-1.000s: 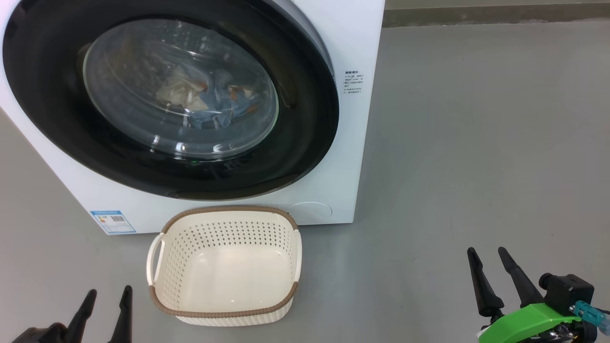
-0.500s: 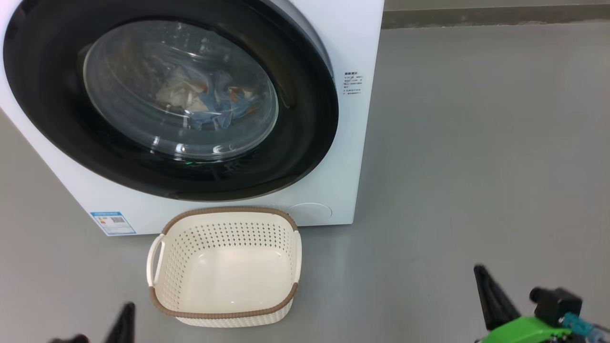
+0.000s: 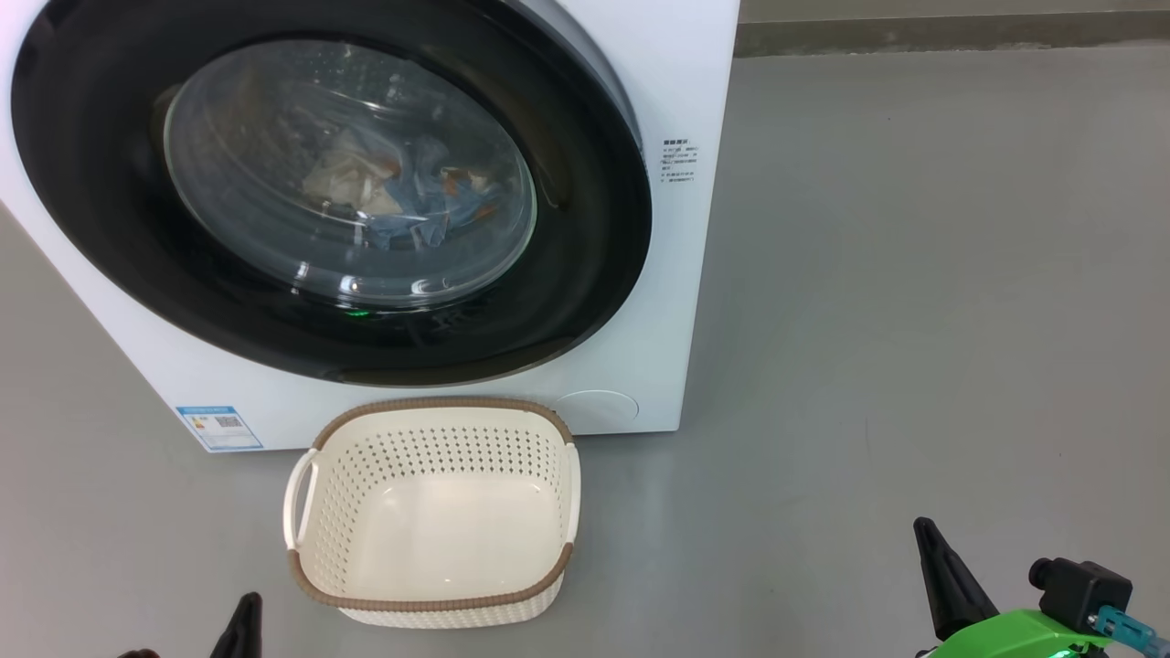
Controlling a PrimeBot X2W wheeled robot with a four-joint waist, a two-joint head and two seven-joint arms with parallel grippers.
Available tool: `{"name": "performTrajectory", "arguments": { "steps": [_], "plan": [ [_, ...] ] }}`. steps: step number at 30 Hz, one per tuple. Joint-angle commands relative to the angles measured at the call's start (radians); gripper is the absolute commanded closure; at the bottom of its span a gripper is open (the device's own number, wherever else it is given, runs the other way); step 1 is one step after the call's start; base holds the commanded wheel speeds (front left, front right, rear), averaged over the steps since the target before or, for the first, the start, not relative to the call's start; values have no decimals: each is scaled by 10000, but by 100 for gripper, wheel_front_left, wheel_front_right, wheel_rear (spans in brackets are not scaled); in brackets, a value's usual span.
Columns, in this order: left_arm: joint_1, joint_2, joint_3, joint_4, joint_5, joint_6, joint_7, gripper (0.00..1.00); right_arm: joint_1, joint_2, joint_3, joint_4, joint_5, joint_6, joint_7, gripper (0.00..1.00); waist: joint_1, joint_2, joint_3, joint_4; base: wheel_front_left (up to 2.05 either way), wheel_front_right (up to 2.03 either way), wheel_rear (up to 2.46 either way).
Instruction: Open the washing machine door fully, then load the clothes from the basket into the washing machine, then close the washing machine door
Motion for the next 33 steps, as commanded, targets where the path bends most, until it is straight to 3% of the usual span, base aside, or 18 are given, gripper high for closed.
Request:
{"name": "performTrajectory", "arguments": {
  "steps": [1,33],
  "plan": [
    [-311,133,222,-211,-279,-2,55,100,-230,-64,-46,-300,282,-2,75,100,-1,0,-1,5,0,0,0],
    [-721,-368,846,-266,-3092,-7,975,100,-335,119,-347,-694,3399,-6,1019,100,-2,0,-54,85,0,0,0]
  ]
}}
